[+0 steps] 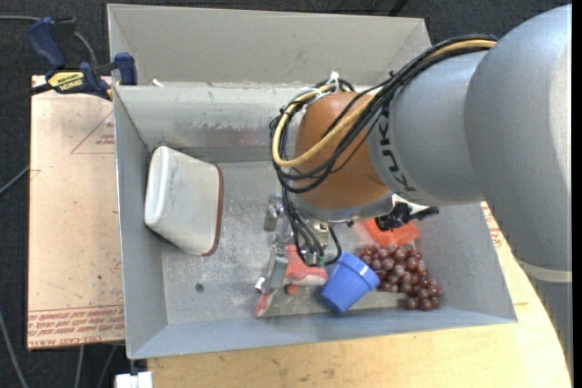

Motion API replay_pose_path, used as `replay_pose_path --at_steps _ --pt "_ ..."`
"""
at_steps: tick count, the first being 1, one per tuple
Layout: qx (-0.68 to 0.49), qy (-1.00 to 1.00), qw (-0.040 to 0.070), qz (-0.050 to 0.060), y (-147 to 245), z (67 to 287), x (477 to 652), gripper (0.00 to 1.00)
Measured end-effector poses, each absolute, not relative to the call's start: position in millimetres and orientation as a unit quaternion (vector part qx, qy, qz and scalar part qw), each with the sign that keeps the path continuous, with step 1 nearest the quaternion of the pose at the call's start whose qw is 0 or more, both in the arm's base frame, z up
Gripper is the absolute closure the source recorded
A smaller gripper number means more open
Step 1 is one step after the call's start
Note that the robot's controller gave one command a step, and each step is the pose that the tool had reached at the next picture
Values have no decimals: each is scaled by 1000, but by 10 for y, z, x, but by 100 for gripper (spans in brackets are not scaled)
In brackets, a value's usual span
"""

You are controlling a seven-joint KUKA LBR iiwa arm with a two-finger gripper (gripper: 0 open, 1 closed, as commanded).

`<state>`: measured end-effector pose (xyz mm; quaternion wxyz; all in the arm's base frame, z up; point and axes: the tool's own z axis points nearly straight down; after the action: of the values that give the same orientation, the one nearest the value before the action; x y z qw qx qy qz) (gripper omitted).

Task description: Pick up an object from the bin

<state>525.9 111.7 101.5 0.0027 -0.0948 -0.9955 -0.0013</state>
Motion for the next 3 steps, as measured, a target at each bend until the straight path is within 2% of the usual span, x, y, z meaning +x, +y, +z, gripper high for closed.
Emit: replay_pose_path --at_steps 1,2,3 --pt "-2 -1000 1 -2 898 916 5220 0" --pt "-69 -998 1 -3 374 714 5153 100" --pt "-69 -998 1 -3 374 714 5153 100"
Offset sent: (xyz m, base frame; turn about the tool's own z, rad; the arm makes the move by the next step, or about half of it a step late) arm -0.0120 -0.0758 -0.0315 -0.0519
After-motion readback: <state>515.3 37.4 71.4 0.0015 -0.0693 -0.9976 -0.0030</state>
